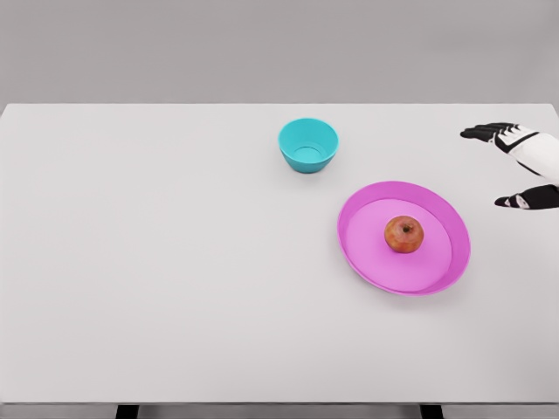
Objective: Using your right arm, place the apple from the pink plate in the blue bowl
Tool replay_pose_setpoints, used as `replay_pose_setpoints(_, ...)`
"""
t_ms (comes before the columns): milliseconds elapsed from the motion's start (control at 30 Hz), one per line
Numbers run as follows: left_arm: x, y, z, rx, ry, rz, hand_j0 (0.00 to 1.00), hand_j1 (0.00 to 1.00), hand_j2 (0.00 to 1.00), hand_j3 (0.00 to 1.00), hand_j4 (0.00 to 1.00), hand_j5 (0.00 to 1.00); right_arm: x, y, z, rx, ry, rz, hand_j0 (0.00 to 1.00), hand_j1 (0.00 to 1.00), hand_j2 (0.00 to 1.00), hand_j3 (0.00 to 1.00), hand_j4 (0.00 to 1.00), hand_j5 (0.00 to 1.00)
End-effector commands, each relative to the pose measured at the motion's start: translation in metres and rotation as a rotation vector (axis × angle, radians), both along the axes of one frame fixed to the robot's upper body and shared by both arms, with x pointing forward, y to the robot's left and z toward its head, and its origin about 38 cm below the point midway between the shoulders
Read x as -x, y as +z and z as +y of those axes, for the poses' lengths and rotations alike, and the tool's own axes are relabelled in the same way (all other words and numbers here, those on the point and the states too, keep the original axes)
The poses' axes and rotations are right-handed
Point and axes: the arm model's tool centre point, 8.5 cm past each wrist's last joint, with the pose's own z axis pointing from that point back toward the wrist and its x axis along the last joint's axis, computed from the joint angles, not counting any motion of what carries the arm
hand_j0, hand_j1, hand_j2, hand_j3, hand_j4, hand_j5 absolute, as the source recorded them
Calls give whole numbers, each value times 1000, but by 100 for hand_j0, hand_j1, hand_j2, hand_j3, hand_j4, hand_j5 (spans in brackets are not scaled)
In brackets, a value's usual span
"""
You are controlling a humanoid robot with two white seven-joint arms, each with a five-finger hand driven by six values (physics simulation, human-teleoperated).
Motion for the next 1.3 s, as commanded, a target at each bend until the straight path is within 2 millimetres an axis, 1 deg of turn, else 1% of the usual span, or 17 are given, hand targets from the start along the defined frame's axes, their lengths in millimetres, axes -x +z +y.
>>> replay_pose_setpoints(0, 0, 0, 0, 0, 0, 0, 100, 100, 100, 100, 100, 100, 0, 0, -1, -5, -3, 2, 100, 100, 100, 100, 100, 100)
replay_pose_setpoints(67, 0, 0, 0, 0, 0, 0, 100, 100, 100, 100, 100, 100, 0, 0, 0, -10, -3, 1, 100, 100, 100, 100, 100, 100)
replay_pose_setpoints(100, 0, 0, 0, 0, 0, 0, 100, 100, 100, 100, 100, 100, 0, -6, 1, -22, -7, 9, 100, 100, 100, 100, 100, 100)
replay_pose_setpoints(133, 0, 0, 0, 0, 0, 0, 100, 100, 100, 100, 100, 100, -1, -16, -1, -33, -23, 30, 100, 100, 100, 100, 100, 100)
replay_pose_setpoints(233, 0, 0, 0, 0, 0, 0, 100, 100, 100, 100, 100, 100, 0, -25, 7, -32, 0, 53, 100, 100, 100, 100, 100, 100)
replay_pose_setpoints(300, 0, 0, 0, 0, 0, 1, 100, 100, 100, 100, 100, 100, 2, -25, 12, -19, 21, 59, 100, 100, 100, 100, 100, 100)
replay_pose_setpoints(333, 0, 0, 0, 0, 0, 1, 100, 100, 100, 100, 100, 100, 1, -27, 14, 34, 48, 105, 100, 100, 100, 100, 100, 100)
replay_pose_setpoints(400, 0, 0, 0, 0, 0, 0, 100, 100, 100, 100, 100, 100, -2, -22, 18, 101, 92, 153, 100, 100, 100, 100, 100, 100)
replay_pose_setpoints(433, 0, 0, 0, 0, 0, 0, 100, 100, 100, 100, 100, 100, -2, -22, 24, 112, 114, 163, 100, 100, 100, 100, 100, 100)
replay_pose_setpoints(500, 0, 0, 0, 0, 0, 0, 100, 100, 100, 100, 100, 100, -2, -26, 45, 147, 191, 210, 100, 100, 100, 100, 100, 100)
replay_pose_setpoints(667, 0, 0, 0, 0, 0, 0, 100, 100, 100, 100, 100, 100, -5, -25, 53, 150, 212, 212, 100, 100, 100, 100, 100, 100)
replay_pose_setpoints(700, 0, 0, 0, 0, 0, 0, 100, 100, 100, 100, 100, 100, -8, -27, 61, 137, 226, 209, 100, 100, 100, 100, 100, 100)
replay_pose_setpoints(767, 0, 0, 0, 0, 0, 0, 100, 100, 100, 100, 100, 100, -11, -29, 67, 145, 243, 214, 100, 100, 100, 100, 100, 100)
replay_pose_setpoints(900, 0, 0, 0, 0, 0, 0, 100, 100, 100, 100, 100, 100, -15, -43, 69, 165, 239, 245, 100, 100, 100, 100, 100, 100)
replay_pose_setpoints(1033, 0, 0, 0, 0, 0, 0, 100, 100, 100, 100, 100, 100, -16, -47, 74, 196, 254, 252, 100, 100, 100, 100, 100, 100)
replay_pose_setpoints(1100, 0, 0, 0, 0, 0, 0, 100, 100, 100, 100, 100, 100, -17, -51, 82, 207, 273, 255, 100, 100, 100, 100, 100, 100)
replay_pose_setpoints(1267, 0, 0, 0, 0, 1, 0, 100, 100, 100, 100, 100, 100, -18, -54, 84, 219, 277, 259, 100, 100, 100, 100, 100, 100)
